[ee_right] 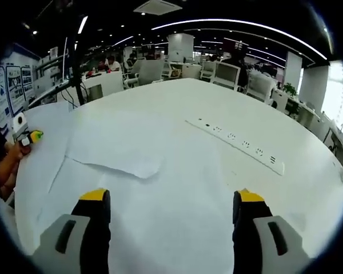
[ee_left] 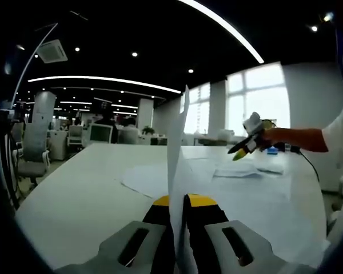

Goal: Organize the stack of printing papers by aligning and flattening the scattered papers on the table

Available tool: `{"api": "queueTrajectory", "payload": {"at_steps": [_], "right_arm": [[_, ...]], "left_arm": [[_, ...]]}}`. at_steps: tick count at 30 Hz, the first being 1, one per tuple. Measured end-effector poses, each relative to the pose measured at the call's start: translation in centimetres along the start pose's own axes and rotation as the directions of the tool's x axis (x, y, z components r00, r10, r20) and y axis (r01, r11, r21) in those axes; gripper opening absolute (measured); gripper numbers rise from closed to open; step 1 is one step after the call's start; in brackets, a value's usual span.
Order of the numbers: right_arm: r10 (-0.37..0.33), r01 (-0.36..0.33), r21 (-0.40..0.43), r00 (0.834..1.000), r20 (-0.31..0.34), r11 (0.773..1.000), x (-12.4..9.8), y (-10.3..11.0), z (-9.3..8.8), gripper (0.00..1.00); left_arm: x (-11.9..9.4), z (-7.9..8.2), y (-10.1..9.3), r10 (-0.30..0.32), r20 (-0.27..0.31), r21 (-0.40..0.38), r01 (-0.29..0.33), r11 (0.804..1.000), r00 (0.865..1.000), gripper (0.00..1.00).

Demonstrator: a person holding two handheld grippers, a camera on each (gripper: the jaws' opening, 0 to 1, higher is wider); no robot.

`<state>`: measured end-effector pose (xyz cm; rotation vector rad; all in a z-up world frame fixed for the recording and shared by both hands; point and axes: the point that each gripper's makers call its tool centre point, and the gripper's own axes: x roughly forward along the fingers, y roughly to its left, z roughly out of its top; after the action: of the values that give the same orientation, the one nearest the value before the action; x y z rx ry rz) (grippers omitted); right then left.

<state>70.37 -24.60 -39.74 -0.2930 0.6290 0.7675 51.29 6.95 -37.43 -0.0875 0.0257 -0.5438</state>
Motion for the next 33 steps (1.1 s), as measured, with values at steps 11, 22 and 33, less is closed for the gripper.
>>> {"api": "queueTrajectory", "payload": {"at_steps": [11, 22, 33], "right_arm": [[0.021, -0.022, 0.020, 1.000, 0.013, 1.000, 1.2, 0.1, 0.3, 0.90], [0.021, -0.021, 0.027, 1.000, -0.001, 0.999, 2.0, -0.6, 0.0, 0.90], [0.021, -0.021, 0.018, 1.000, -0.013, 1.000, 2.5, -0.5, 0.1, 0.90]], "left_arm": [[-0.1, 0.1, 0.9, -0.001, 0.003, -0.005, 0.001, 1.000, 1.000, 0.06], [-0.1, 0.1, 1.2, 0.001, 0.008, -0.006, -0.001, 1.000, 1.000, 0.06], [-0.1, 0.2, 1.2, 0.001, 0.013, -0.003, -0.001, 1.000, 1.000, 0.06]]}}
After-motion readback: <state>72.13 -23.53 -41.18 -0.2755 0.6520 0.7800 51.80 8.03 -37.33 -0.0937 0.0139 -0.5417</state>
